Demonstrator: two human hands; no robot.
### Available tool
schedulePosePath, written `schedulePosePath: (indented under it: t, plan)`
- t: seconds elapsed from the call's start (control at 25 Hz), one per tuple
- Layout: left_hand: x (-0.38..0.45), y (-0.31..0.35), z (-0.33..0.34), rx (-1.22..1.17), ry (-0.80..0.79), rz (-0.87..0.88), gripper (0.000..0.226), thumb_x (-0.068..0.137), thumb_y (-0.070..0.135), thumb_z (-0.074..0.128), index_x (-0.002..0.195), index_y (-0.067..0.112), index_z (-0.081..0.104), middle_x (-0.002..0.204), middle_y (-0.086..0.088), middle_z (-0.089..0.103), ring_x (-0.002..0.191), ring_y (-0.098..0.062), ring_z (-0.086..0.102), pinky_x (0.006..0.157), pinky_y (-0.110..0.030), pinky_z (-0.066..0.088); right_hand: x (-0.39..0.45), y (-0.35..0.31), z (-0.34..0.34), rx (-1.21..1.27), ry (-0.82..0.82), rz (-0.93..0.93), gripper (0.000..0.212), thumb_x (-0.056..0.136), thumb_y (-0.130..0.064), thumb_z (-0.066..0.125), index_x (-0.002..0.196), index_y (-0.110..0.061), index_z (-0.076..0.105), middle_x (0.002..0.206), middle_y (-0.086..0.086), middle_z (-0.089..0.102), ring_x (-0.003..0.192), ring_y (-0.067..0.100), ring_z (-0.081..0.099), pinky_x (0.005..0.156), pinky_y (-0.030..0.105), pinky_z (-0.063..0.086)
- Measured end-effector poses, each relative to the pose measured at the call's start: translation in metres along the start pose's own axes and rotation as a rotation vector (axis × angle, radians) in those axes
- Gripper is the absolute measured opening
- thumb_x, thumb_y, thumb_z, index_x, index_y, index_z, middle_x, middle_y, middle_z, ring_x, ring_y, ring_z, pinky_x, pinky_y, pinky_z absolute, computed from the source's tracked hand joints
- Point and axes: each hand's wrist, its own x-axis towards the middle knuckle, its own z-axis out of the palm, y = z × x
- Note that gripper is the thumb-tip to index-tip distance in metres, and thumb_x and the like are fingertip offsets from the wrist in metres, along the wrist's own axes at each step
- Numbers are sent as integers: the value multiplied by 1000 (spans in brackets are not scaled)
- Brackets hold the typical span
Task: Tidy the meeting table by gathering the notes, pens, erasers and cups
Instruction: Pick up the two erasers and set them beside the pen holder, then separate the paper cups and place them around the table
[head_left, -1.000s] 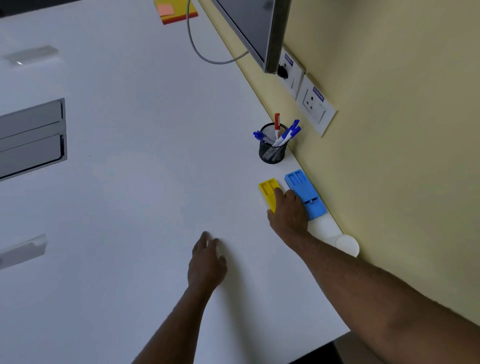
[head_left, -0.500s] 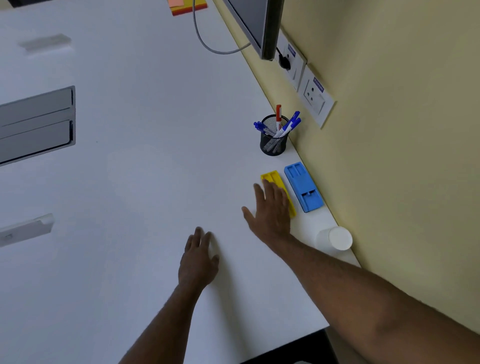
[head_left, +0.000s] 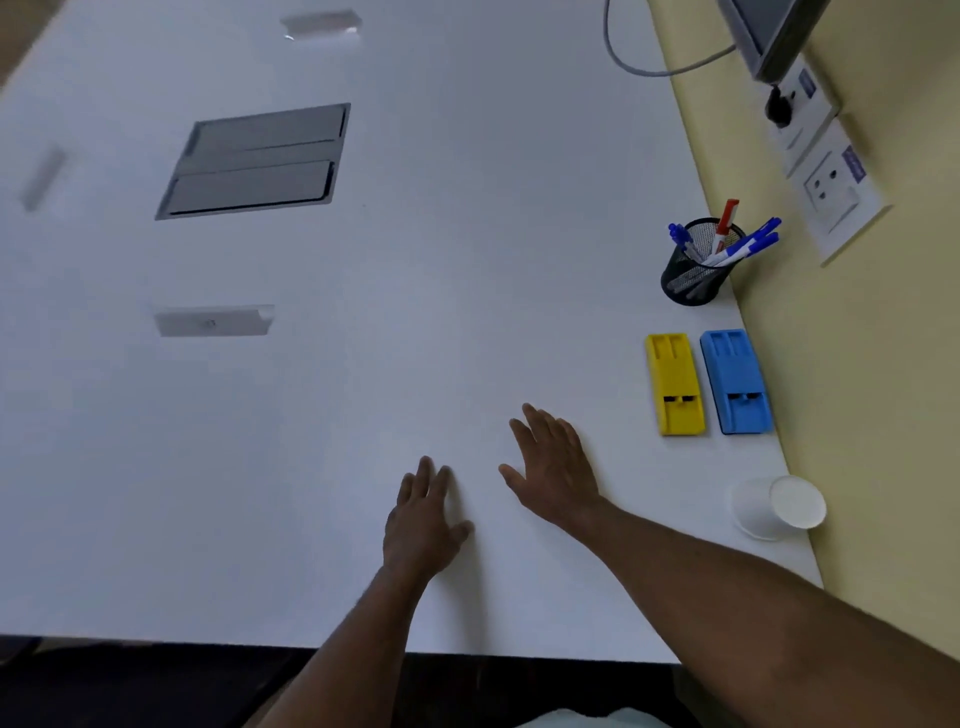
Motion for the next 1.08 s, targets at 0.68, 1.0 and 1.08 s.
schedulePosePath:
  t: [0.68,1.0,1.08]
  plan:
    - [-54,-26,27,118,-195,43,117,73,60,72,151,37,-12,157,-1,-32,148,-32,-19,114,-60,18,-102,57,-64,-414,304,370,41,74,-19,73,112,-10,59,114,14,58,108,33,54,100,50,38]
    - [-54,-31,31,115,-181,59,115,73,63,71,151,39,-10,157,2,-32,148,-30,-18,114,-61,17,-137,110,-97,-271,176,741,54,80,-25,63,129,-11,45,127,14,46,115,32,43,87,45,42]
    - [-54,-32,32,102,-173,59,115,72,63,71,151,40,-9,158,2,-31,148,-30,-17,114,-62,18,-136,114,-98,-197,184,793,55,81,-20,63,131,-14,42,130,14,42,117,33,40,87,45,44]
